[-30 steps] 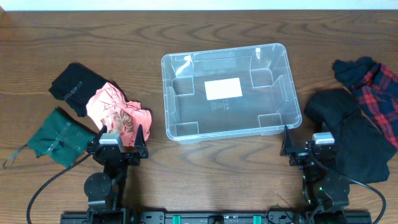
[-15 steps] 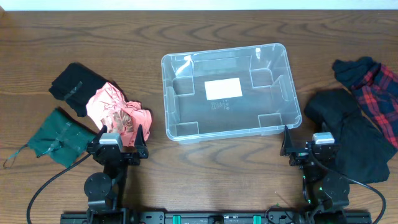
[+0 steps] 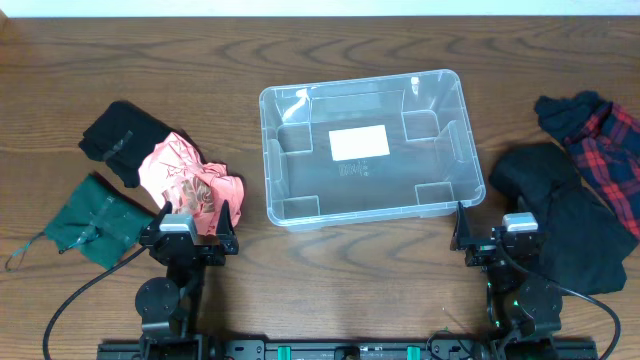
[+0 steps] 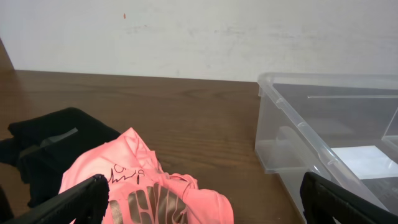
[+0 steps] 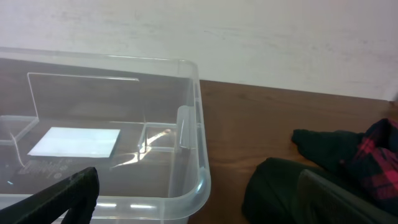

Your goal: Pack container

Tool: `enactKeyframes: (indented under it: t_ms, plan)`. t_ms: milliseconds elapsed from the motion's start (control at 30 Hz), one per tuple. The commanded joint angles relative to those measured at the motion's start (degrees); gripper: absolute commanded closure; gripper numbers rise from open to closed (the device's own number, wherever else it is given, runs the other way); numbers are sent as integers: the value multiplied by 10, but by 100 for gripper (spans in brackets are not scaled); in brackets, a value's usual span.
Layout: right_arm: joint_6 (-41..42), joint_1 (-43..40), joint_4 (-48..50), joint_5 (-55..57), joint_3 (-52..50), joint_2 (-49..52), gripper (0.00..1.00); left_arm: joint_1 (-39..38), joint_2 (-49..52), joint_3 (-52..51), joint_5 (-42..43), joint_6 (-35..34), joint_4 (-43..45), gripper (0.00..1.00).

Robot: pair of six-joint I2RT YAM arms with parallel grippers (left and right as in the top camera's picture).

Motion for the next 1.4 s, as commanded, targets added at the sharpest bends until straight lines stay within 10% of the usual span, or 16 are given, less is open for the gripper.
enactKeyframes:
  t_ms: [0,800,1367]
  plan:
    - [-6,-4,0,-5,-3,-3,1,-2,-3,-19,6,-5,-4,2]
    - [73,-4,-114,91,168,35,1,-2,100,127,10,-101,-100,2]
    - [99,-87,-538,125,577,500,1,-2,351,329,55,-102,-211,2]
